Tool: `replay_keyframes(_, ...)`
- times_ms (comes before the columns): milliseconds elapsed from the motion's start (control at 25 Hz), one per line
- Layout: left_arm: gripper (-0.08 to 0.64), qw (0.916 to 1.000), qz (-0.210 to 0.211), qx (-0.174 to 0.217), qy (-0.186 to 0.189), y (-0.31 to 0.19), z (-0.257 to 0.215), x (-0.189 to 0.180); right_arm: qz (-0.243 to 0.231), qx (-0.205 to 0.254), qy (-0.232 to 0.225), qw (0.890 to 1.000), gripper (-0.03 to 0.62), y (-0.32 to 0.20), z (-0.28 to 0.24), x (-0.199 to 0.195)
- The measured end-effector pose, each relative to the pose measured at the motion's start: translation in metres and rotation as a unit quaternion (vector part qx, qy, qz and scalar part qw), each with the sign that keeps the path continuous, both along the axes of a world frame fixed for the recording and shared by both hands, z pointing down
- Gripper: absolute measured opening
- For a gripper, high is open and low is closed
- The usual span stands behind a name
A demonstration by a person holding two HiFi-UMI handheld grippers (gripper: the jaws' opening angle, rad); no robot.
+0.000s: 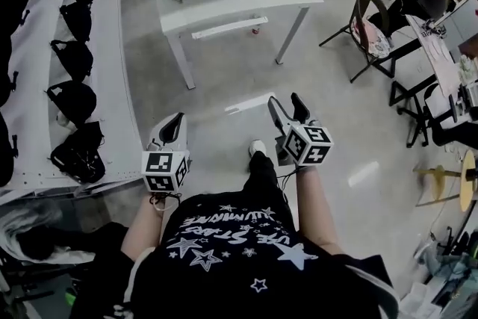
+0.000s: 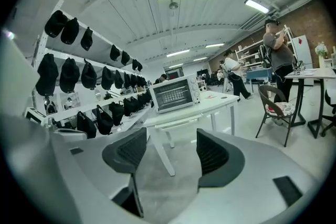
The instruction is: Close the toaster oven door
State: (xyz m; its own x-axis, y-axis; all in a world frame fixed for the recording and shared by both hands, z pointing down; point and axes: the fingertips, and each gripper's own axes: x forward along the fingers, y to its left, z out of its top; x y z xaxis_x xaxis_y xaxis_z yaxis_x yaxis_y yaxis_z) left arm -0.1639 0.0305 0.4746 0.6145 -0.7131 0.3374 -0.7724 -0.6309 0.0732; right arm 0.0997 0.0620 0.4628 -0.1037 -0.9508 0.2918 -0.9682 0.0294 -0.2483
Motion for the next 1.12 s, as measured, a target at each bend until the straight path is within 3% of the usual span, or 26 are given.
replay_keyframes(280, 0.023, 0.9979, -0.057, 0.026, -0.014, -0.048, -0.028, 0.069, -0.046, 0.014, -0.008, 0.999, 0.284, -0.089, -0.017, 0.087)
replay_keyframes(520, 0.023, 0.9929, -0.113, 0.03, -0.02, -0.079, -0.038, 0.107, -0.075, 0.019, -0.003, 0.997, 0.284, -0.144, -0.027, 0.146)
replay_keyframes(840, 0.023, 0.9836, -0.175, 0.038, -0.021, -0.105, -0.035, 0.133, -0.134, -0.003, 0.003, 0.991, 0.282, -0.185, -0.007, 0.165)
replay_keyframes(1120, 0.023, 0.9803, -0.194, 0.02, -0.032, -0.109, -0.028, 0.137, -0.157, -0.033, -0.004, 0.987, 0.278, -0.208, 0.022, 0.16)
